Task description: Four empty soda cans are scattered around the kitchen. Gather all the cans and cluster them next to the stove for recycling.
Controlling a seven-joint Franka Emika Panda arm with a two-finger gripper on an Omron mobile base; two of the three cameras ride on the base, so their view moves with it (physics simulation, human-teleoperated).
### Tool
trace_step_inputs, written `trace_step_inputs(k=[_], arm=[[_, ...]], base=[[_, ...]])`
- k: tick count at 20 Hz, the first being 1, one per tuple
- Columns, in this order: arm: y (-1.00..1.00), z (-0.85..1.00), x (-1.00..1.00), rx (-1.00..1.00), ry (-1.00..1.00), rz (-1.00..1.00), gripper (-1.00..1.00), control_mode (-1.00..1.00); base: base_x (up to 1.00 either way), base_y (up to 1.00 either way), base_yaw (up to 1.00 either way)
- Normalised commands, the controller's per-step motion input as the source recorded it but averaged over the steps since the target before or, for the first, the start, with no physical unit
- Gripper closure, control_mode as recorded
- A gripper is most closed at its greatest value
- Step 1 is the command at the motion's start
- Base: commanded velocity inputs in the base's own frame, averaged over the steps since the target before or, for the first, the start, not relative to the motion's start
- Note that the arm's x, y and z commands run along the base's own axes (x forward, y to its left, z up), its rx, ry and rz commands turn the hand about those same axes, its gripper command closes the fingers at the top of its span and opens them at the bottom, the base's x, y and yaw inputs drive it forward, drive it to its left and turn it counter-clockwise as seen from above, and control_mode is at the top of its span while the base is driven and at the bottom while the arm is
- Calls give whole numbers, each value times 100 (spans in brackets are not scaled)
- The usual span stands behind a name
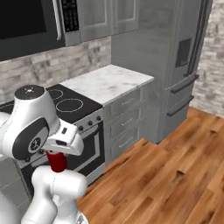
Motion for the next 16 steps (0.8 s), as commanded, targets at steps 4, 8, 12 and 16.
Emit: trace_step_inputs(k=[4, 8, 12, 16], arm=[[0, 0, 0, 0, 0, 0, 100, 100], [0, 0, 0, 0, 0, 0, 100, 100], [0, 0, 0, 0, 0, 0, 100, 100], [0, 0, 0, 0, 0, 0, 100, 100]], base=[[13, -61, 42], [1, -52, 39], [6, -64, 39], [24, -49, 35]])
